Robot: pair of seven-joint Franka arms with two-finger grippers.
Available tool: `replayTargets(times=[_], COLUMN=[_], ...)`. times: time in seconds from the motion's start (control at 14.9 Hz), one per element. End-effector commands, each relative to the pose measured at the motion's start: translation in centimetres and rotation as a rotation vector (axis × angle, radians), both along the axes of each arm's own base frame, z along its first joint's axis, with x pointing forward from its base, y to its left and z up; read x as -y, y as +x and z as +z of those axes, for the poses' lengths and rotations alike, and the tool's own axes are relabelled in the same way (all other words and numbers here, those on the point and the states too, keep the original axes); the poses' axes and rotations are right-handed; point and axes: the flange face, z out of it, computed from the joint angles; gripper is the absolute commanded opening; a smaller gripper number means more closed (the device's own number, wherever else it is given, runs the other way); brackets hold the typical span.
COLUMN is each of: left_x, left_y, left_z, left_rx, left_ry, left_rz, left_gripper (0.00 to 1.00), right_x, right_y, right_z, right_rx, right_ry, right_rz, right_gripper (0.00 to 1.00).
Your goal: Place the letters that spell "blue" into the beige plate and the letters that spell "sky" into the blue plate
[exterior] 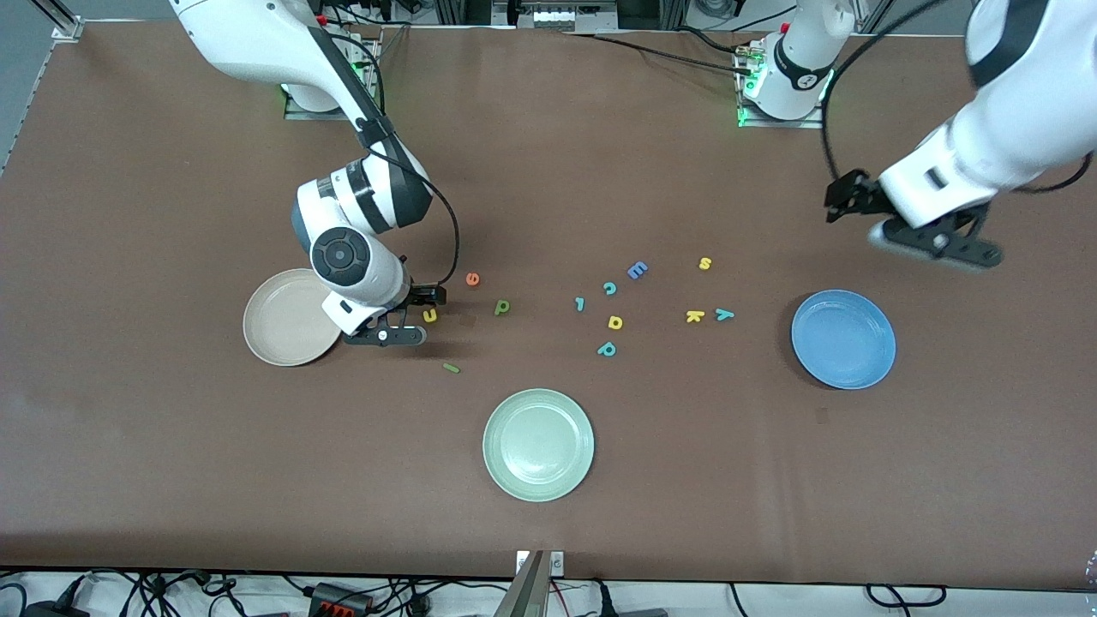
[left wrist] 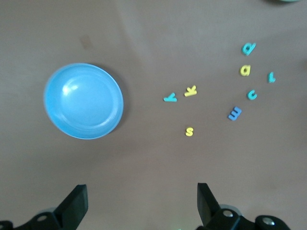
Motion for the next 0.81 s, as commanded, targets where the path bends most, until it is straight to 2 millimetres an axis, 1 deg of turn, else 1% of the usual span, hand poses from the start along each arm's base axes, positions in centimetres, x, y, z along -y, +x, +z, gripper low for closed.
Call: replayTargets(times=[0.0,0.07,0.13,0.2,0.34,0.4,0.47,0.54,0.6,0.67,0.74], left_x=[2.8,3.2,4.2,4.6,4.8,5.4,6.8,8.2,9.3,11.0,12.4], left_y=[1.9,2.3,3.1,3.8,5.2,5.7,5.5,5.4,5.1,4.8,4.4], left_z=[-6.9,-8.7,-11.2,-13.3,-17.2,-19.0,-20.3,-21.4,-22.5,-23.9,-25.4], left_rx=[-0.116,-0.13,-0.126,-0.1,-0.065,-0.042,-0.024,-0.004,0.006,0.015,0.011], left_ry=[-0.004,-0.011,-0.042,-0.075,-0.128,-0.149,-0.159,-0.124,-0.065,-0.029,-0.023], left_rz=[-0.06,-0.101,-0.19,-0.288,-0.446,-0.528,-0.618,-0.714,-0.808,-0.894,-0.937], left_gripper=[1.0,1.0,1.0,1.0,1.0,1.0,1.0,1.0,1.0,1.0,1.0], right_x=[-1.2,-1.4,-1.7,-2.1,-2.7,-2.8,-2.9,-2.8,-2.7,-2.2,-1.6], right_y=[-0.8,-0.8,-0.9,-1.1,-1.5,-1.4,-1.5,-1.3,-1.1,-0.8,-0.6], right_z=[-1.1,-1.7,-2.5,-3.0,-4.3,-5.3,-6.3,-6.8,-6.8,-6.9,-7.5], right_rx=[0.011,0.016,0.018,0.021,0.021,0.03,0.035,0.045,0.051,0.053,0.049], right_ry=[0.008,0.009,0.008,0.009,0.008,0.011,0.012,0.015,0.018,0.016,0.012], right_rz=[-0.006,-0.01,-0.013,-0.009,0.001,0.004,0.006,0.004,0.004,0.011,0.006], right_gripper=[1.0,1.0,1.0,1.0,1.0,1.0,1.0,1.0,1.0,1.0,1.0])
